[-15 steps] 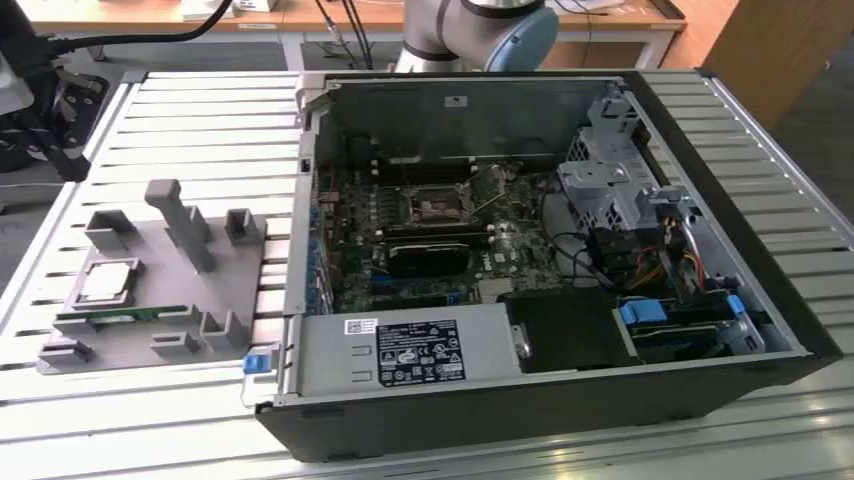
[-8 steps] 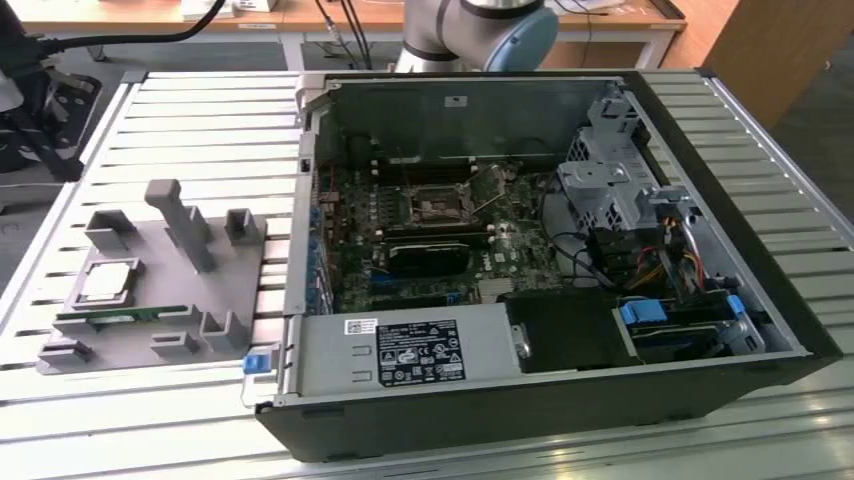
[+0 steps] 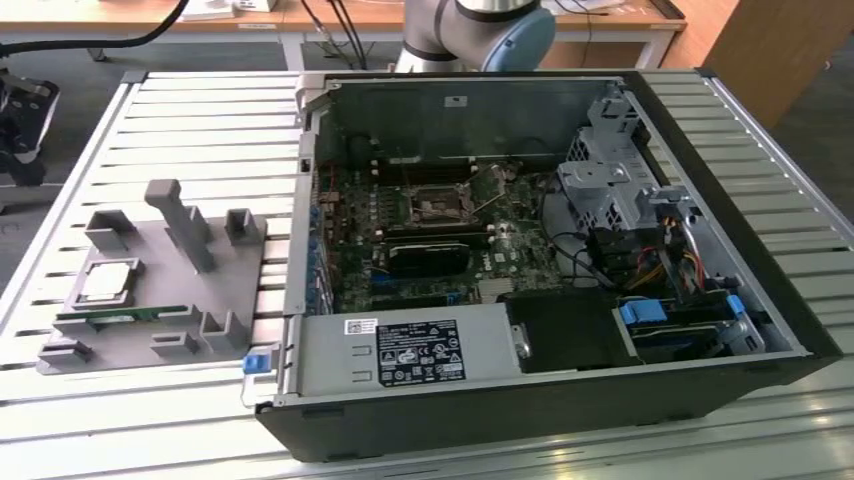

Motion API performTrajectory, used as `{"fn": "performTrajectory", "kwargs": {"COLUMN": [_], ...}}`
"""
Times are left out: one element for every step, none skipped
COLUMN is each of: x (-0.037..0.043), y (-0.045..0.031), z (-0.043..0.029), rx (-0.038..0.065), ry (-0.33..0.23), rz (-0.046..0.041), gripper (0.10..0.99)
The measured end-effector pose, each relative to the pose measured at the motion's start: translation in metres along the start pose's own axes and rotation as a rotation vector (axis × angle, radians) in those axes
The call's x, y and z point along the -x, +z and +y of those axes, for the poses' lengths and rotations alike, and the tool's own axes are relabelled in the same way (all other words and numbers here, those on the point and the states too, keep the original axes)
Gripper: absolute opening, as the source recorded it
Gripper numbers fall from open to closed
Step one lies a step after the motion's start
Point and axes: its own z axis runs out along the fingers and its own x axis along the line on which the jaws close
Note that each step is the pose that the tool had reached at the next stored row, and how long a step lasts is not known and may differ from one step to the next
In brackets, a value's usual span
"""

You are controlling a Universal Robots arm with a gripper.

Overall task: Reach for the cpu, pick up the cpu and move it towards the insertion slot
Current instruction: 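Reach for the cpu, then pick up the cpu and move it towards the insertion slot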

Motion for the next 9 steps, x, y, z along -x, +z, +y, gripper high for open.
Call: {"fn": "performTrajectory", "kwargs": {"x": [-0.001, -0.0011, -0.0016, -0.0021, -0.0025, -0.003, -0.0032, -0.0034, -0.0036], "y": [0.001, 0.0027, 0.0041, 0.0056, 0.0074, 0.0092, 0.011, 0.0128, 0.0146], "z": [-0.0002, -0.0006, -0.0013, -0.0019, -0.0025, -0.0031, -0.0035, -0.0038, -0.0041], "rx": [0.0, 0.0, 0.0, 0.0, 0.0, 0.0, 0.0, 0.0, 0.0], "ry": [0.0, 0.0, 0.0, 0.0, 0.0, 0.0, 0.0, 0.0, 0.0], "rz": [0.0001, -0.0002, 0.0001, -0.0004, -0.0007, -0.0008, -0.0007, -0.0008, -0.0007], "gripper": [0.106, 0.114, 0.169, 0.169, 0.235, 0.235, 0.294, 0.353, 0.412]}}
